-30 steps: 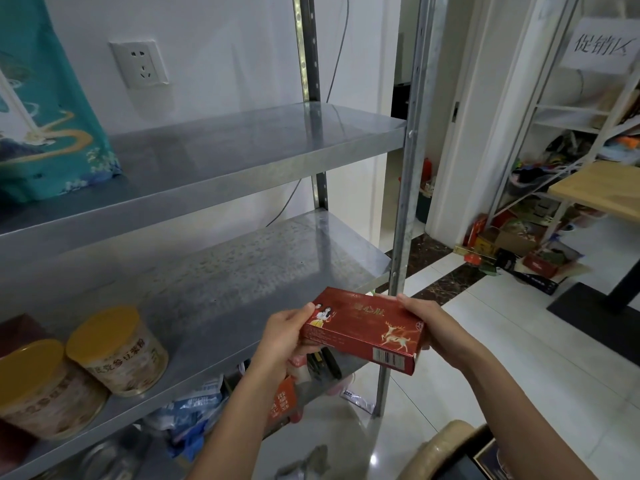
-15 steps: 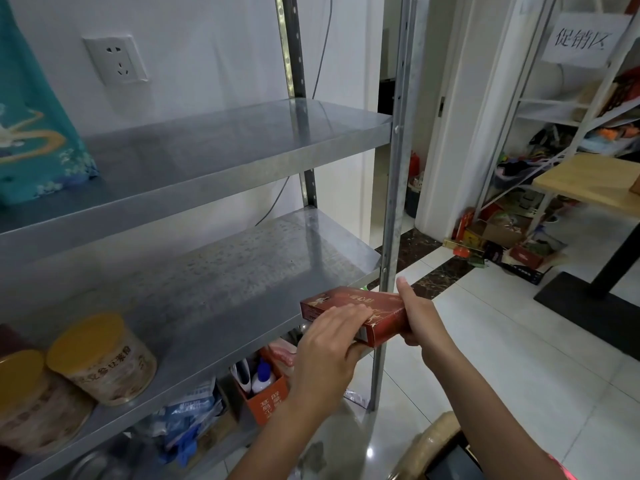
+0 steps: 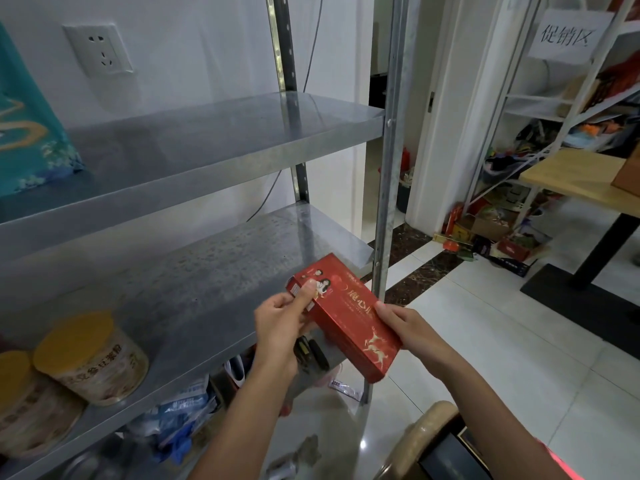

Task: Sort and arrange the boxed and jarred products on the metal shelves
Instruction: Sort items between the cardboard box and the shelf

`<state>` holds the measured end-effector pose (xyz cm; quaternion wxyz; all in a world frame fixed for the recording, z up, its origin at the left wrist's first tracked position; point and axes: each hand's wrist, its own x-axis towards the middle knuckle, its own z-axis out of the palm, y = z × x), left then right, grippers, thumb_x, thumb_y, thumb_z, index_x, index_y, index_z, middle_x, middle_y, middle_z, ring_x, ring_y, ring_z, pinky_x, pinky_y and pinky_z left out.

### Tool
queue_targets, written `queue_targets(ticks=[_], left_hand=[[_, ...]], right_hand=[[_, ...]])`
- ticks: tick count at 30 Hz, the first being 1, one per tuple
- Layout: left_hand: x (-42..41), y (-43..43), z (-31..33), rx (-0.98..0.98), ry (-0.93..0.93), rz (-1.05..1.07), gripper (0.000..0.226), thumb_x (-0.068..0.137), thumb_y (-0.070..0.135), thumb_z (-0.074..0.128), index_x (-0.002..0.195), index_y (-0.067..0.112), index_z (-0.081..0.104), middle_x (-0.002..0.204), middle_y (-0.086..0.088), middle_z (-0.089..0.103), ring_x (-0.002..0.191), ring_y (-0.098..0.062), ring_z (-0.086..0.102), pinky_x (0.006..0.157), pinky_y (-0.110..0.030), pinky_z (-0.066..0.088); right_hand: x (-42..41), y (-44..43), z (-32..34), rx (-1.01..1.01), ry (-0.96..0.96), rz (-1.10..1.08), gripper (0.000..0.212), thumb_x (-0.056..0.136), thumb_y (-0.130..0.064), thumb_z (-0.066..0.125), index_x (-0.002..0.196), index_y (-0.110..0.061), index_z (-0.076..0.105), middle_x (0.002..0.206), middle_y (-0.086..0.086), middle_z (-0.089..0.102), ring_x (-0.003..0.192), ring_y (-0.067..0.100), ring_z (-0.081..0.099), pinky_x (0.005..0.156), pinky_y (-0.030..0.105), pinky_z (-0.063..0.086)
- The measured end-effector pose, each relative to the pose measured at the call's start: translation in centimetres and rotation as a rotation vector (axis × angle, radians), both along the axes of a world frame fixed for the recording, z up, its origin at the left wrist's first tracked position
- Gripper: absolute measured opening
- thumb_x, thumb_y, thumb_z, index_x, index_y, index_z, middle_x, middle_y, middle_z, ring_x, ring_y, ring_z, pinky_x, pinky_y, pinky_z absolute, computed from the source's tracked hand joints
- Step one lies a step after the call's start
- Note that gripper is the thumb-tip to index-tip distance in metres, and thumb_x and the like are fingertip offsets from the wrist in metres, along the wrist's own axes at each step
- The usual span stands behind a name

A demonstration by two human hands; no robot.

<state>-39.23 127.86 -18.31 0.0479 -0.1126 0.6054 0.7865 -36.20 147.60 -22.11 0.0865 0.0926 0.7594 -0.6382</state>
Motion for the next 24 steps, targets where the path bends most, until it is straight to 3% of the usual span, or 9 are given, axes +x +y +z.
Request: queue_targets(ticks=[3,5,10,13,16,18,21,23,24], left_hand=[[-0.1,0.1,-0.3,-0.043,-0.034,-0.012,0.031,0.083,0.035,0.073,0.096,0.010,0.058,0.079,-0.005,0.075,0.065,-0.013,0.073,0.052,-0.022,0.055],[-0.2,0.2,-0.5,-0.117,0.009,-0.040,0.028,0.088,0.038,0.067,0.106,0.021,0.053,0.090,-0.007,0.072,0.066,-0.014,0.073,0.053,-0.023,0.056],[-0.4,0.1,-1.1,-0.291,0.099,-0.097,0.031,0.087,0.037,0.067,0.110,0.027,0.049,0.101,0.001,0.064,0.090,-0.015,0.069,0.053,-0.013,0.051],[-0.7,0.0,-1.5,-0.299,0.083,-0.081,0.024,0.087,0.037,0.068,0.102,0.027,0.052,0.101,-0.003,0.066,0.090,-0.017,0.069,0.055,-0.013,0.052],[-0.8,0.1,-2.1,-0.430,0.060,-0.122,0.043,0.085,0.045,0.065,0.118,0.021,0.052,0.117,-0.006,0.062,0.105,-0.021,0.065,0.078,-0.028,0.058],[-0.6,0.1,-2.7,-0.641,0.107,-0.166,0.070,0.083,0.049,0.066,0.142,0.027,0.036,0.147,-0.008,0.039,0.128,-0.024,0.048,0.103,-0.047,0.047],[0.3,0.5,-2.9,-0.737,0.410,-0.397,0.099,0.072,0.053,0.073,0.146,0.060,0.008,0.156,0.025,-0.008,0.146,-0.010,0.003,0.113,-0.051,0.024],[0.9,0.9,-3.2,-0.996,0.728,-0.616,0.101,0.068,0.057,0.070,0.143,0.064,0.004,0.155,0.028,-0.018,0.142,0.004,-0.020,0.112,-0.046,0.005],[0.9,0.9,-3.5,-1.144,0.889,-0.646,0.097,0.069,0.056,0.069,0.146,0.058,0.011,0.160,0.022,-0.011,0.144,0.001,-0.019,0.112,-0.045,-0.001]], right_hand=[[-0.2,0.0,-0.2,-0.046,-0.100,-0.034,0.055,0.081,-0.064,0.049,0.103,-0.019,0.071,0.088,0.000,0.076,0.078,0.015,0.073,0.067,0.021,0.054],[-0.4,0.3,-0.4,-0.082,-0.182,-0.049,0.051,0.088,-0.059,0.052,0.104,-0.013,0.070,0.082,0.003,0.075,0.071,0.016,0.072,0.064,0.024,0.056],[-0.5,0.7,-0.6,-0.159,-0.332,-0.056,0.042,0.093,-0.051,0.054,0.107,-0.013,0.063,0.072,0.001,0.072,0.062,0.012,0.068,0.056,0.023,0.050],[-0.7,0.7,-0.7,-0.171,-0.374,-0.064,0.040,0.092,-0.052,0.056,0.102,-0.013,0.063,0.067,0.000,0.069,0.055,0.010,0.065,0.053,0.023,0.049],[-0.8,0.6,-0.7,-0.136,-0.364,-0.112,0.038,0.094,-0.050,0.055,0.094,-0.013,0.063,0.059,0.000,0.067,0.048,0.010,0.062,0.049,0.022,0.045],[-0.9,0.4,-0.8,-0.090,-0.328,-0.179,0.039,0.096,-0.047,0.054,0.096,-0.010,0.066,0.060,0.001,0.068,0.049,0.011,0.063,0.045,0.020,0.044],[-1.1,0.4,-0.8,-0.060,-0.289,-0.281,0.040,0.096,-0.046,0.055,0.093,-0.008,0.066,0.059,0.002,0.066,0.044,0.011,0.061,0.040,0.019,0.042],[-1.1,0.5,-0.5,-0.062,-0.284,-0.307,0.038,0.096,-0.044,0.055,0.090,-0.008,0.064,0.058,0.003,0.064,0.041,0.011,0.058,0.039,0.018,0.041],[-1.1,0.6,-0.4,-0.060,-0.293,-0.299,0.038,0.097,-0.044,0.054,0.090,-0.008,0.063,0.058,0.003,0.063,0.041,0.011,0.057,0.039,0.018,0.041]])
